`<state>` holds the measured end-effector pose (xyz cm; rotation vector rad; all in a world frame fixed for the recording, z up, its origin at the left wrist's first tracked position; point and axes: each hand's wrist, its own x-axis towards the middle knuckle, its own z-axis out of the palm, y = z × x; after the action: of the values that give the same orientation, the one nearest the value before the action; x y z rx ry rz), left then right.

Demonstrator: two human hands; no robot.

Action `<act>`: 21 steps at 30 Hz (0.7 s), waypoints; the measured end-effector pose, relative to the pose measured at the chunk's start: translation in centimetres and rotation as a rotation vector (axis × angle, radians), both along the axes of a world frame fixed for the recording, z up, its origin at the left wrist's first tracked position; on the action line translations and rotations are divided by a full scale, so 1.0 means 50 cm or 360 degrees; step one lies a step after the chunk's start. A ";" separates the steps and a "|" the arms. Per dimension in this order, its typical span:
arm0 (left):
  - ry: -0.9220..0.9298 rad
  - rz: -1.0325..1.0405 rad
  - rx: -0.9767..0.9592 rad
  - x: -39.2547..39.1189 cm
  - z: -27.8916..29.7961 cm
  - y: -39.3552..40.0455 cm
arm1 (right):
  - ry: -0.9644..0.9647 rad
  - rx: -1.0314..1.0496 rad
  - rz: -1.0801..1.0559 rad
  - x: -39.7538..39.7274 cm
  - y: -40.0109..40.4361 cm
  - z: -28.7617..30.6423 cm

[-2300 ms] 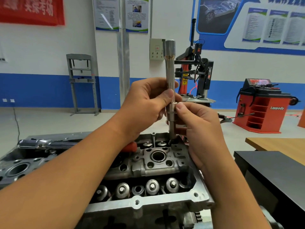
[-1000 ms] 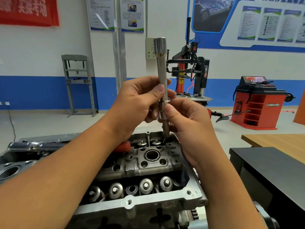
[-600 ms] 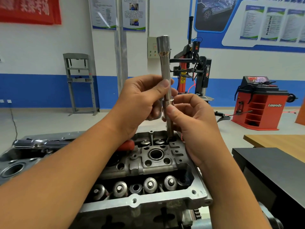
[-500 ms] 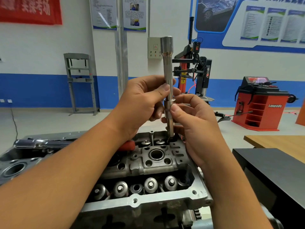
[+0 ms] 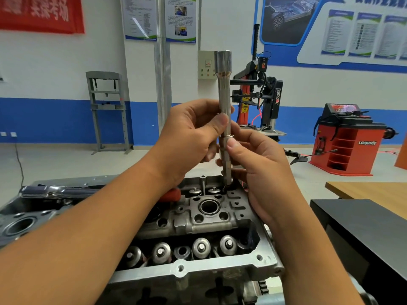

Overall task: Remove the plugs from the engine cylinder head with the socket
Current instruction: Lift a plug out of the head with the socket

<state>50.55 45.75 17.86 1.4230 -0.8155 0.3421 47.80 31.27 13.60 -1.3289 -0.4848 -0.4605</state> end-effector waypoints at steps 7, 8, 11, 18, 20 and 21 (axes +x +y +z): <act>0.0005 -0.0039 0.0008 0.002 -0.002 0.001 | -0.0058 -0.0061 -0.0185 0.003 0.000 -0.005; 0.0048 -0.0109 0.0010 0.001 -0.001 0.001 | -0.0060 -0.0060 -0.0119 0.003 -0.001 -0.004; 0.0104 -0.0118 0.0020 -0.001 0.000 0.002 | -0.0022 -0.0018 -0.0005 0.001 0.000 0.000; 0.0012 0.0091 0.0016 -0.004 0.000 -0.003 | -0.0070 -0.0027 -0.0276 0.003 -0.001 -0.003; 0.0045 0.0006 -0.0013 -0.001 0.000 -0.001 | -0.0055 -0.0023 -0.0234 0.005 -0.001 -0.005; 0.0062 -0.0057 -0.0009 0.000 0.000 -0.001 | -0.0051 -0.0016 -0.0197 0.007 -0.001 -0.005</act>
<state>50.53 45.72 17.88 1.4042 -0.8070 0.2880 48.13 31.22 13.36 -1.3679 -0.4334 -0.5831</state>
